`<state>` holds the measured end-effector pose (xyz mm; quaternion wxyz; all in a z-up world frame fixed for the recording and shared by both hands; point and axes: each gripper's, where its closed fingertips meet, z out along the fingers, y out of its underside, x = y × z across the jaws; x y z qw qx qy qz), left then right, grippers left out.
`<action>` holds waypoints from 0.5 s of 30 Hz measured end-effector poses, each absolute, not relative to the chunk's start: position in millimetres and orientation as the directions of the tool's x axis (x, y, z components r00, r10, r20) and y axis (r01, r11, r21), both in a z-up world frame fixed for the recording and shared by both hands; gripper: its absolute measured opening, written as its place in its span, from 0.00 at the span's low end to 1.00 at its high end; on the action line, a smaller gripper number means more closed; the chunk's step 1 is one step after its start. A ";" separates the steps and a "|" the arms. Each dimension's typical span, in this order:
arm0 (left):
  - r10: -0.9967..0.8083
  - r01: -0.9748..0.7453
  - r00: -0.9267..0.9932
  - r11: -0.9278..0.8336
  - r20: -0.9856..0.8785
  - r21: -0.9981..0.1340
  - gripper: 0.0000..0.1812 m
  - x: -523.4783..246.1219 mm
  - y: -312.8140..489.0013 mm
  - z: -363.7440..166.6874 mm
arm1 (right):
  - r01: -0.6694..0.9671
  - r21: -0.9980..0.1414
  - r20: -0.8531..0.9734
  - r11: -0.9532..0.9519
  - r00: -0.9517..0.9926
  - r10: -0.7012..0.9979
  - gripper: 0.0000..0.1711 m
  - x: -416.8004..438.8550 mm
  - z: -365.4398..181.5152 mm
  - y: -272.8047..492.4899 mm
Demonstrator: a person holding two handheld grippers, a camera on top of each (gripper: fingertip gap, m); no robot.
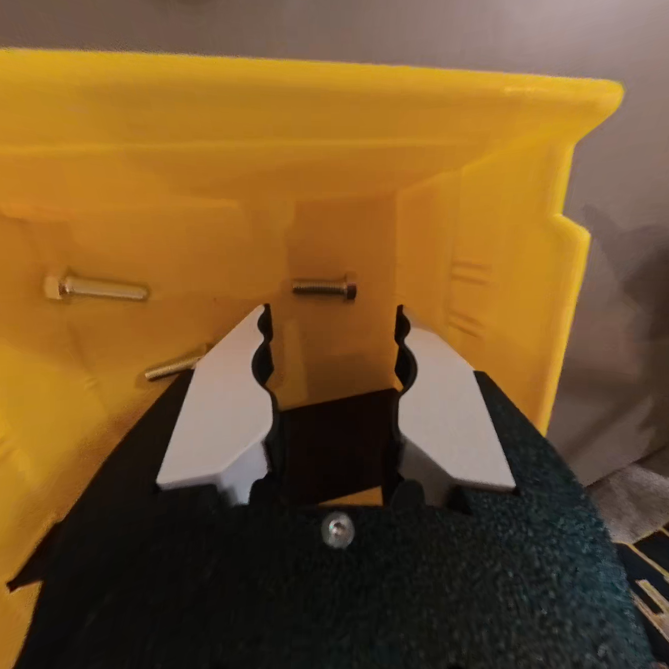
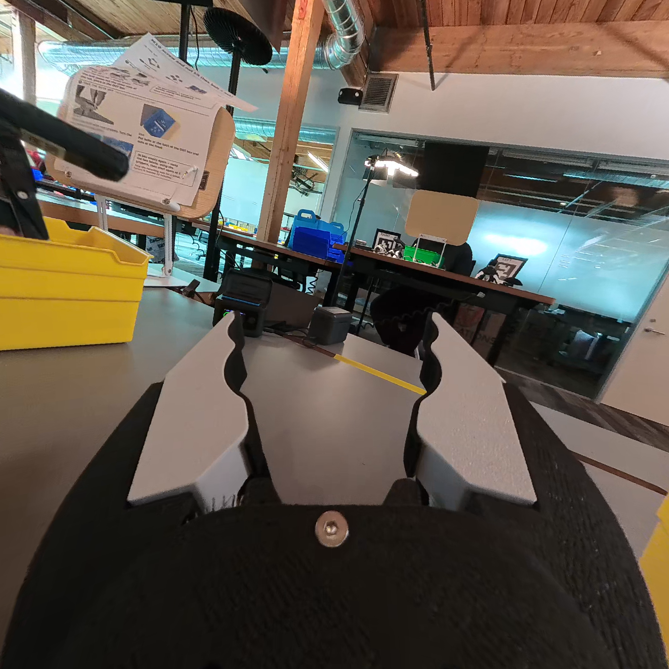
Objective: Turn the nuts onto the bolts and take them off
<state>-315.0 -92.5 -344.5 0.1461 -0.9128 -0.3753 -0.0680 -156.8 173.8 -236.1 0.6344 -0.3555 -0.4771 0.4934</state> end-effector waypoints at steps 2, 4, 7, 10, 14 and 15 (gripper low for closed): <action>0.671 0.704 0.710 -0.686 0.215 -0.185 0.35 -316.1 -93.8 -352.7 | -0.283 -0.923 0.256 0.261 0.056 0.965 0.58 -157.6 -236.8 173.3; 0.673 0.706 0.707 -0.689 0.218 -0.164 0.34 -314.7 -93.3 -358.4 | -0.280 -0.923 0.257 0.263 0.058 0.965 0.58 -158.0 -237.2 173.7; 0.672 0.703 0.711 -0.689 0.207 -0.177 0.29 -318.3 -91.1 -360.8 | -0.280 -0.924 0.255 0.261 0.058 0.965 0.58 -158.1 -237.2 173.7; 0.668 0.698 0.716 -0.695 0.203 -0.173 0.25 -318.0 -90.8 -362.6 | -0.280 -0.924 0.256 0.262 0.059 0.965 0.58 -158.3 -237.2 173.3; 0.668 0.697 0.716 -0.699 0.201 -0.160 0.21 -316.1 -93.7 -362.2 | -0.280 -0.924 0.255 0.261 0.059 0.965 0.58 -158.5 -237.1 173.2; 0.666 0.694 0.719 -0.702 0.200 -0.158 0.20 -316.2 -95.1 -362.1 | -0.280 -0.924 0.255 0.261 0.059 0.965 0.58 -158.6 -237.0 173.2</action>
